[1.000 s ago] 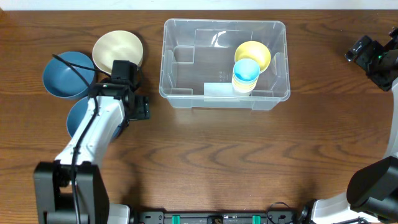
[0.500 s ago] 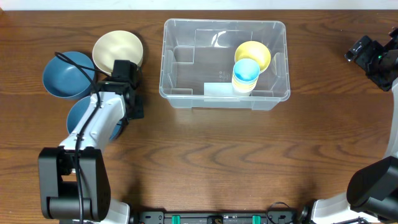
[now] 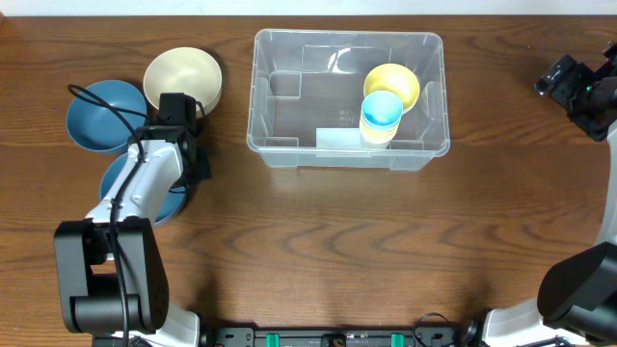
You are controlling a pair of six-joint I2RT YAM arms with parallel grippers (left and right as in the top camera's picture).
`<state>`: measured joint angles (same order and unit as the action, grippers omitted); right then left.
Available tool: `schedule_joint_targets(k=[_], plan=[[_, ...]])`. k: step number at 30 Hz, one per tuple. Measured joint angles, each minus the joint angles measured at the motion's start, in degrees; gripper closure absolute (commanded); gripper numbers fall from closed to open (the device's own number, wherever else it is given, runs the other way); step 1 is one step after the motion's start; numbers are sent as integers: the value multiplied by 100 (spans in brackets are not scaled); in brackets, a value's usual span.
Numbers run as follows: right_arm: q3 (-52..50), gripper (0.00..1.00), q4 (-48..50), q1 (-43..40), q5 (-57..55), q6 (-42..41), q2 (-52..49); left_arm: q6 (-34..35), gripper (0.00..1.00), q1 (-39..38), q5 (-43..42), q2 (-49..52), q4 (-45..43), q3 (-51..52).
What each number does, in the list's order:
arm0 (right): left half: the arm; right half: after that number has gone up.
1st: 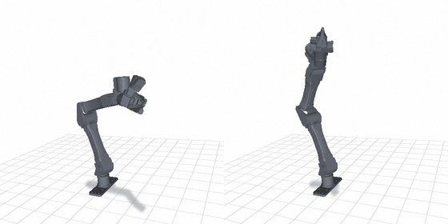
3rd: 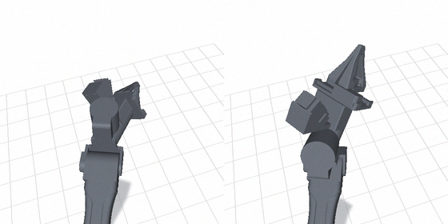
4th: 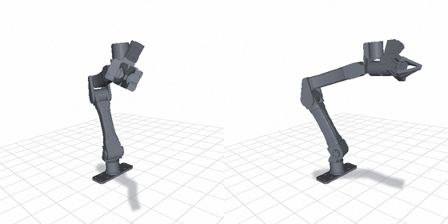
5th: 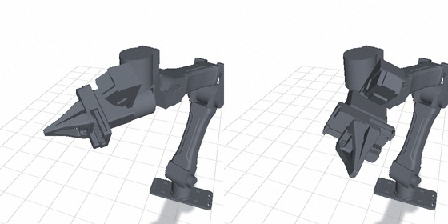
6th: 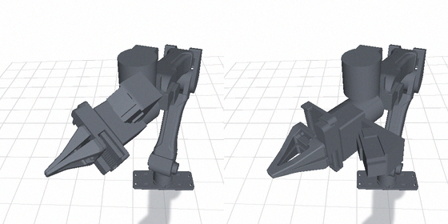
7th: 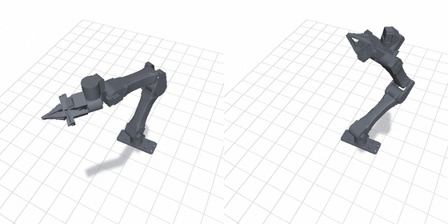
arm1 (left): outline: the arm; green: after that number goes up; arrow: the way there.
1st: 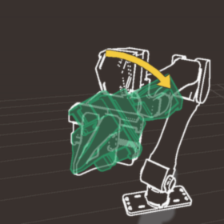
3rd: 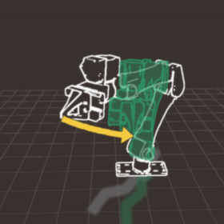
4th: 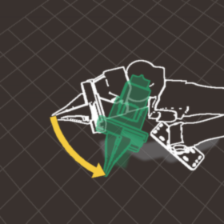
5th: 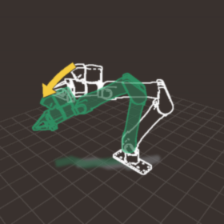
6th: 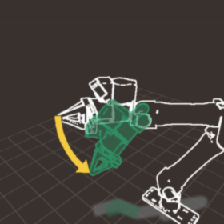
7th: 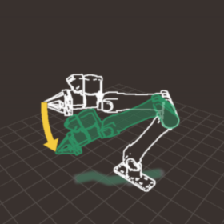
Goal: Pack container
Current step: 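Grasp the rim of the front blue bowl with the left gripper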
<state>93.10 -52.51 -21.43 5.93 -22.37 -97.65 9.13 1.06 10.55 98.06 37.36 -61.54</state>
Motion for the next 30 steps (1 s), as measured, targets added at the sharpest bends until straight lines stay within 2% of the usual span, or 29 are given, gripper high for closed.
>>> schedule_joint_targets(k=[10, 15, 24, 30], plan=[[0, 1, 0, 0, 0, 2, 0, 15, 94, 2, -136, -2, 7, 0], [0, 1, 0, 0, 0, 0, 0, 55, 94, 2, -291, -129, 313, -2], [0, 1, 0, -2, 0, 2, 0, 136, 94, 2, -509, -1440, 966, -367], [0, 1, 0, -2, 0, 2, 0, -350, 94, -188, -1211, -2382, 1027, -706]])
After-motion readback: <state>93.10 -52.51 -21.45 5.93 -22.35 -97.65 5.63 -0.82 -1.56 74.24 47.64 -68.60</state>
